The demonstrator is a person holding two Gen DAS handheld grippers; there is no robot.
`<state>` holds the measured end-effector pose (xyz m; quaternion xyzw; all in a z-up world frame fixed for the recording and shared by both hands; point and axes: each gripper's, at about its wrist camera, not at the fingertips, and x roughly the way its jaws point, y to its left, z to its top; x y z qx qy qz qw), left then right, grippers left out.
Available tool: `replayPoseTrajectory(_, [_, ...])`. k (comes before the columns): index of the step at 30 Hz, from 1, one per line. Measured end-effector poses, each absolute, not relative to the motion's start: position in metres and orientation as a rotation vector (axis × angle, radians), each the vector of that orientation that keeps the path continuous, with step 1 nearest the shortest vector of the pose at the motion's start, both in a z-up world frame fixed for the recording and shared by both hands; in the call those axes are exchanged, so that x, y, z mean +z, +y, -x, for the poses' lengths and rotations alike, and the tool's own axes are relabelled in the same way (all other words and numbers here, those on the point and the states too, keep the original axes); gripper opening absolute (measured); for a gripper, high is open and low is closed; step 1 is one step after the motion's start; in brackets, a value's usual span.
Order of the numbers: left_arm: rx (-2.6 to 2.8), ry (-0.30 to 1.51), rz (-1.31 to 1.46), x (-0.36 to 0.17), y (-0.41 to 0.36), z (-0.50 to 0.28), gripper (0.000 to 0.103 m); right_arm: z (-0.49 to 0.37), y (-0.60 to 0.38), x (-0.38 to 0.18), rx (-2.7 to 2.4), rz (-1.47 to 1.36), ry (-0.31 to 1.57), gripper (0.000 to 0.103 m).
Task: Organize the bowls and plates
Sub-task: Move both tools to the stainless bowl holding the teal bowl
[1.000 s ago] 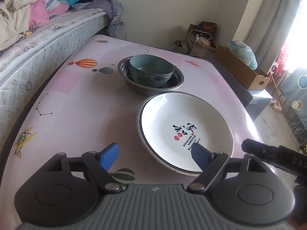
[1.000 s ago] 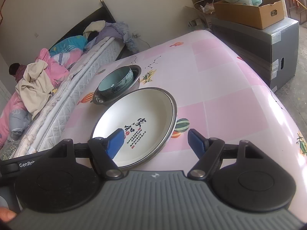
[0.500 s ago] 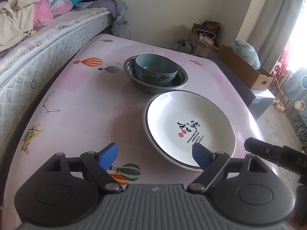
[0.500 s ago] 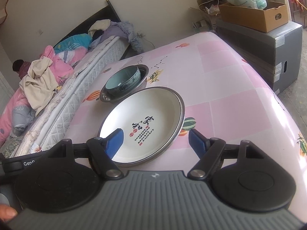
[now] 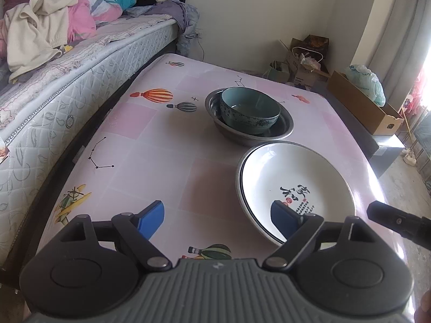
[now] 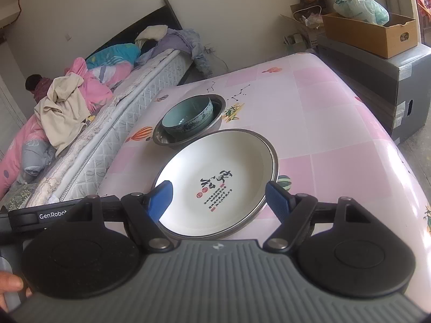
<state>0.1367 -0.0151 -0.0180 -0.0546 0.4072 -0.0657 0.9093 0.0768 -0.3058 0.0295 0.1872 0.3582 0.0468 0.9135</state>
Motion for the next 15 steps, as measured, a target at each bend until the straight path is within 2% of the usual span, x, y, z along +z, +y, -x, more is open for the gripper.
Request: replayPoseTrajectory(15, [-0.109,0.844,0.097,-0.025,-0.009,-0.164,0.088,-0.111,-0.296,0.03,0.134,-0.358,0.752,0.076])
